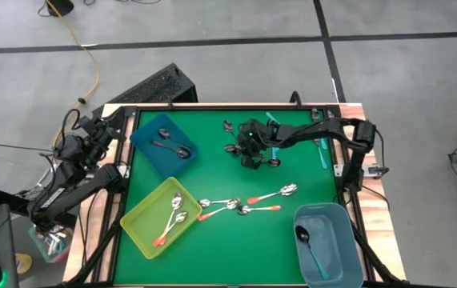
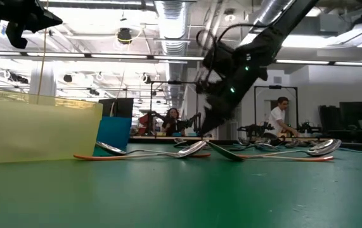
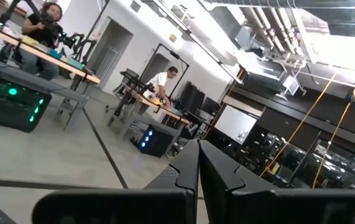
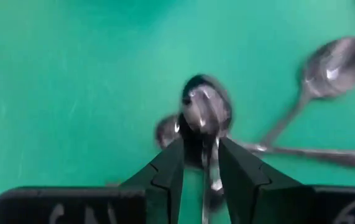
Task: Sort silverware by color (type)
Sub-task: Put the black spoon into the dark blue bin
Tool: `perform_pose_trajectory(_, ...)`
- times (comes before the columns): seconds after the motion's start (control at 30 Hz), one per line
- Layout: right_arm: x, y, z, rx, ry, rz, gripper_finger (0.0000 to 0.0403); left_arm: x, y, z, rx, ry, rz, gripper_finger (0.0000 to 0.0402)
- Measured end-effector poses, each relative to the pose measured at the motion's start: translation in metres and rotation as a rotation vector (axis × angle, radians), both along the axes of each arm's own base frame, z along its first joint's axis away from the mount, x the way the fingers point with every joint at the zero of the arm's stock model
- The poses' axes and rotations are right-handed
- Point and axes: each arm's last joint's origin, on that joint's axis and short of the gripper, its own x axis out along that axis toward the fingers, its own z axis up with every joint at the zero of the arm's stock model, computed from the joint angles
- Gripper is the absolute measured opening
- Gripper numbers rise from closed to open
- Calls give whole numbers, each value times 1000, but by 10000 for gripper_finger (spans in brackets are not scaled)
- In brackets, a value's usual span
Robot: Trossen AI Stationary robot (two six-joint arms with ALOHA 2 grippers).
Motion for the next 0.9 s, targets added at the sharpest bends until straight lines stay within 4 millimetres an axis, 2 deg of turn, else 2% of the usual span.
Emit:
perform_pose_trajectory(0.07,-3,-2,-11,20,44,-8,113,0,0,0,-3,3,0,0)
perform_pose_trajectory(0.3,4,-6,-27,27,39,-17,113,0,0,-1,-5,8,18,0)
perform_pose_trajectory(0.47,4,-3,-28,77,39,-22,108,0,0,-1,-2,14,27,0)
perform_pose_trajectory(0.57,4,-2,-29,111,36,-49,82,0,0,-1,-2,15,28,0)
perform_pose_trajectory(0.73,4,-1,-29,175,29,-123,16,0,0,-1,-1,16,29,0)
perform_pose_trajectory(0.9,3,4,-21,216,7,-174,14,0,0,-1,-1,16,29,0)
